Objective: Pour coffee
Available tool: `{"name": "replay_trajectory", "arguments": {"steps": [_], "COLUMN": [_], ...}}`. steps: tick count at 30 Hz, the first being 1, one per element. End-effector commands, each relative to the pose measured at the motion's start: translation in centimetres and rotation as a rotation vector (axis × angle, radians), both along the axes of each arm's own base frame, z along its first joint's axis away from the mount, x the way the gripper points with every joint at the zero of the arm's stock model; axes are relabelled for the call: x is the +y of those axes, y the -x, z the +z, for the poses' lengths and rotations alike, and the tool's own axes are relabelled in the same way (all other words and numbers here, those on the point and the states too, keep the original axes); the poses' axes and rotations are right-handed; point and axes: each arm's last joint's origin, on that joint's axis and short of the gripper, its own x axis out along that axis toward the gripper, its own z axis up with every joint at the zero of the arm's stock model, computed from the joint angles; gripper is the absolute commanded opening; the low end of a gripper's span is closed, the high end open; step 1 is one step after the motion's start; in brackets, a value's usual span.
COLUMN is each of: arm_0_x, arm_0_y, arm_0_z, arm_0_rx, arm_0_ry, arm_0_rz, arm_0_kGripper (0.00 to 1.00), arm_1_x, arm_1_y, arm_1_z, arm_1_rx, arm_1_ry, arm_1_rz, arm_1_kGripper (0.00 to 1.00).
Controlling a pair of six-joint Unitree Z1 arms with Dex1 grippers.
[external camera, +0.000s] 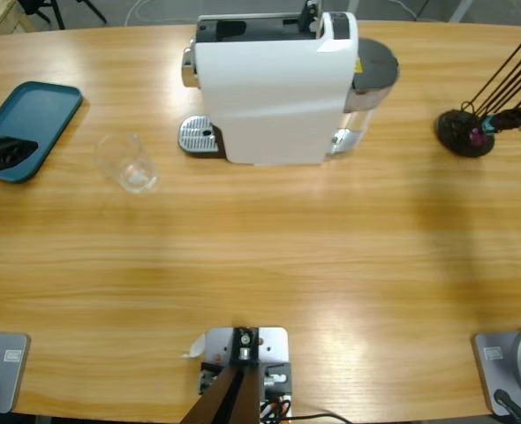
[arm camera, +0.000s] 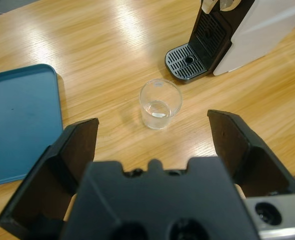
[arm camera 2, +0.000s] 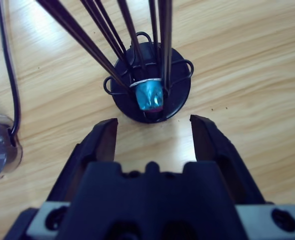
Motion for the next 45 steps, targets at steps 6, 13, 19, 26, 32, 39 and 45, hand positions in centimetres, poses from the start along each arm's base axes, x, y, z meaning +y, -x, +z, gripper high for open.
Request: {"name": "replay_trajectory", "arguments": {"steps": [6, 13, 19, 26, 32, 39, 45], "arm_0_x": [0.2, 0.2, 0.2, 0.1, 0.0, 0.0, 0.0], "arm_0_y": [0.0, 0.0, -0.1, -0.1, -0.2, -0.2, -0.3], "arm_0_z": [-1.0, -1.1, -1.1, -1.1, -1.2, -1.2, -1.2], "arm_0_rx": [0.012, 0.015, 0.016, 0.017, 0.018, 0.018, 0.018], "arm_0_ry": [-0.018, -0.019, -0.021, -0.022, -0.022, -0.022, -0.021], "arm_0_rz": [0.024, 0.023, 0.023, 0.023, 0.023, 0.023, 0.022], "arm_0_kGripper": [0.941, 0.941, 0.941, 0.941, 0.941, 0.941, 0.941], "arm_1_x": [0.0, 0.0, -0.1, -0.6, -0.8, -0.8, -0.8], "arm_1_y": [-2.4, -2.7, -2.8, -3.2, -3.3, -3.3, -3.1], "arm_1_z": [-2.5, -2.6, -2.7, -3.1, -3.1, -3.1, -3.1], "arm_1_rx": [0.062, 0.051, 0.048, 0.064, 0.059, 0.059, 0.055], "arm_1_ry": [0.004, 0.010, 0.018, 0.023, 0.025, 0.022, 0.029], "arm_1_rz": [0.020, 0.016, 0.008, -0.019, -0.029, -0.025, -0.013], "arm_1_kGripper": [0.605, 0.605, 0.605, 0.605, 0.601, 0.524, 0.332]}}
